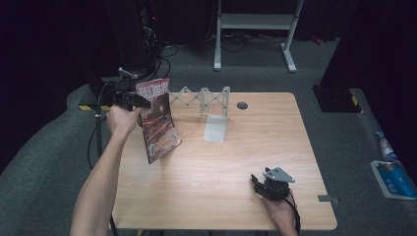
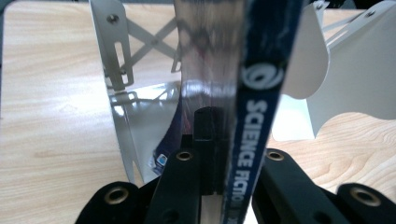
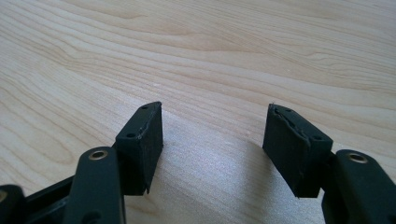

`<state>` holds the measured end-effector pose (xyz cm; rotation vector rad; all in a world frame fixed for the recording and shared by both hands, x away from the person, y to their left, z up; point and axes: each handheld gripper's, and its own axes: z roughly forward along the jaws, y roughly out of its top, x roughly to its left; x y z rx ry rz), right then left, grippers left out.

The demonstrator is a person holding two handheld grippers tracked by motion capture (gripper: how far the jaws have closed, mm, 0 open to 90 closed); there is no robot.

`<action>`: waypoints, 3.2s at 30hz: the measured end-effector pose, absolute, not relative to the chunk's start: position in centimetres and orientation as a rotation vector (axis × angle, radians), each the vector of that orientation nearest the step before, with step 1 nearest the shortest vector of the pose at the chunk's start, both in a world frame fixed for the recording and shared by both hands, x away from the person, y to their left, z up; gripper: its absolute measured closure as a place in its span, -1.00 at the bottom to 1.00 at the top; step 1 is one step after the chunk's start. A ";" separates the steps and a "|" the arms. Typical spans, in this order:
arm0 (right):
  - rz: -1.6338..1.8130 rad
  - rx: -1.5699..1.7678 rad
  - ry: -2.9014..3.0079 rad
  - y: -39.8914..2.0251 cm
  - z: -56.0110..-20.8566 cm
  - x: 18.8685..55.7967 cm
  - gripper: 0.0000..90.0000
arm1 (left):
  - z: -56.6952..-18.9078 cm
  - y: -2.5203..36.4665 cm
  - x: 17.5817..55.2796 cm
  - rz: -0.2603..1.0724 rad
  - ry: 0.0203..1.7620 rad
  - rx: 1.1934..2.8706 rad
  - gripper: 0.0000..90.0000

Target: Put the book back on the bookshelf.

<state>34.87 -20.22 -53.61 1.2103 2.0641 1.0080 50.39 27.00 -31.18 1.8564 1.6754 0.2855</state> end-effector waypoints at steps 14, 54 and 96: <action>1.008 1.214 2.066 -20.2 -53.6 34.9 -0.16 | -30.7 27.2 49.1 0.448 1.605 1.782 0.86; 1.010 1.215 2.067 -20.3 -53.6 34.9 -0.16 | -35.4 26.3 47.2 0.654 1.488 1.595 0.82; 1.012 1.221 2.065 -20.2 -53.6 34.9 -0.16 | -33.8 26.5 46.7 0.682 1.459 1.642 0.87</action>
